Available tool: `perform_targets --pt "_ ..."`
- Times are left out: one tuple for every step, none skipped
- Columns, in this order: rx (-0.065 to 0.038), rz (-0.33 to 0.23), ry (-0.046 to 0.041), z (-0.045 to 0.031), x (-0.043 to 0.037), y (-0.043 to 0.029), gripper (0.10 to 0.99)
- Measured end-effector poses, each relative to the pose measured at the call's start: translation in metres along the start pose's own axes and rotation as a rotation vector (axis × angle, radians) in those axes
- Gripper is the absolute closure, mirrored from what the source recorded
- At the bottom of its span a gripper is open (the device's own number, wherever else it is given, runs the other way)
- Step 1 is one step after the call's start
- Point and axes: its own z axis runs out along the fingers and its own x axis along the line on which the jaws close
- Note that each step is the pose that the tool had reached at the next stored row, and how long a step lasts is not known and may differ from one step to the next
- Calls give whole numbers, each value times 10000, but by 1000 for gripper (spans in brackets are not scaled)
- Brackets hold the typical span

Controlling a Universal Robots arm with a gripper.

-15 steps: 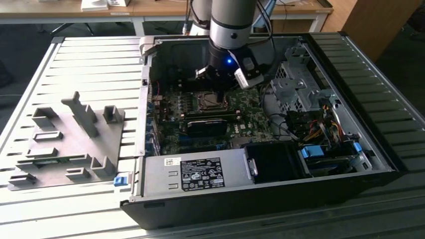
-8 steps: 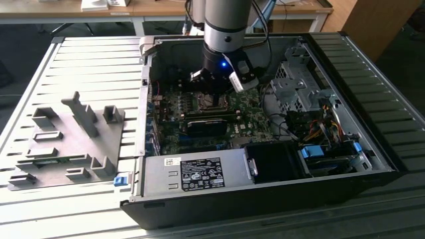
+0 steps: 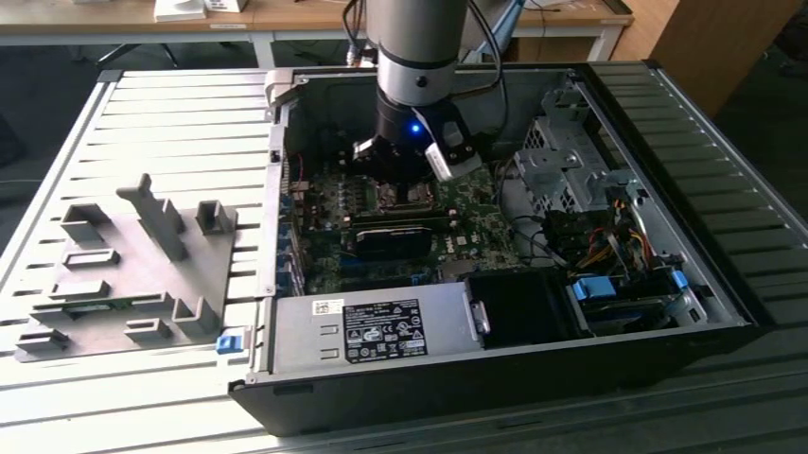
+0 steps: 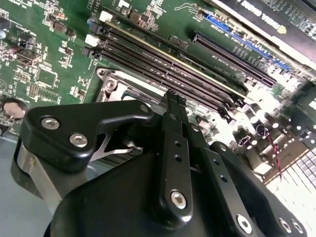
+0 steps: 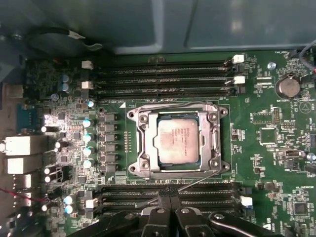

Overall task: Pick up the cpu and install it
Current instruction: 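Install the second cpu locking lever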

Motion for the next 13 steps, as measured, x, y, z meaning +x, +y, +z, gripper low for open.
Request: perform_targets --pt "-6 -1 0 18 0 -1 980" --pt "-8 0 1 37 -1 -2 980" --pt "-9 -1 2 55 -1 -3 980" --pt "-10 -1 4 73 -2 -4 980" --pt "-12 -2 6 91 -2 -6 980" --pt "-15 -3 6 109 -3 -8 980" --pt "-18 -4 7 126 -2 -10 980" --pt "-22 -6 8 142 2 -12 980" --pt "-25 -7 7 155 9 -15 980" --pt "-32 -7 9 165 15 -19 980" --pt "-51 -8 10 170 21 -25 980" --pt "-115 -11 13 174 28 -36 980" --pt "-203 -13 17 175 34 -49 980"
